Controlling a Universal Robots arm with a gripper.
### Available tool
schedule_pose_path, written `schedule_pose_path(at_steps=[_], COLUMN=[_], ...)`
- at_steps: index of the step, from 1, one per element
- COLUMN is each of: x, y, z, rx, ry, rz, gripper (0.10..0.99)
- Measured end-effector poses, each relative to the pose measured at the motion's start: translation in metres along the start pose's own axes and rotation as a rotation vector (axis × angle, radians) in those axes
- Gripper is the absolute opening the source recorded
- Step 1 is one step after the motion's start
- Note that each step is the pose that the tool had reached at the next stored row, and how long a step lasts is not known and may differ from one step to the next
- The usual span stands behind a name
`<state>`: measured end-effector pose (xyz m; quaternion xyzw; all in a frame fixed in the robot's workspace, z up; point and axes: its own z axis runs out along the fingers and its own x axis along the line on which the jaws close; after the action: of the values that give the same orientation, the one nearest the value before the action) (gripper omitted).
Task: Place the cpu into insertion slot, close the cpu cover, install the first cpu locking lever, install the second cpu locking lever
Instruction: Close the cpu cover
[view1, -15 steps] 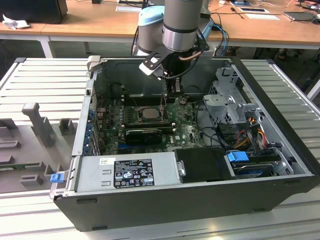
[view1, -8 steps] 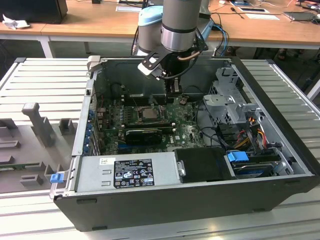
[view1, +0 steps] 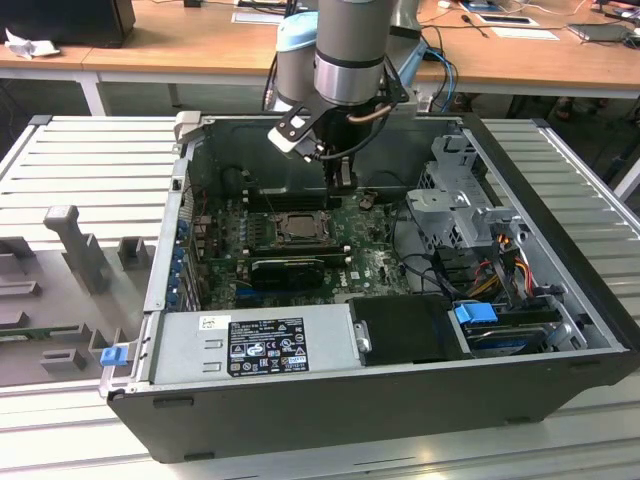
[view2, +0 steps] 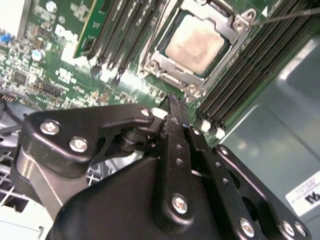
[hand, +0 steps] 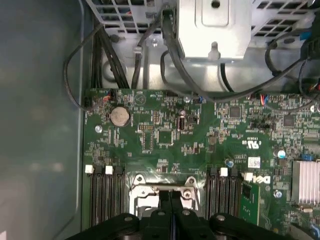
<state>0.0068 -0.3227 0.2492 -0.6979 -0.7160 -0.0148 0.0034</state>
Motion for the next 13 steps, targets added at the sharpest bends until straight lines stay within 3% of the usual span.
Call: schedule_pose_path(at_steps=[4,6,13], x=[-0.0004,-0.0011,-0.0006], y=[-0.0064,-0.0192,-0.0394], z=[0.0073,0.0115,0.0124], rx=[0.0,0.0,0.0], ry=[0.0,-0.0002,0.0001], rz=[0.0,-0.003,-0.003], gripper=[0.106,0.106,0.106])
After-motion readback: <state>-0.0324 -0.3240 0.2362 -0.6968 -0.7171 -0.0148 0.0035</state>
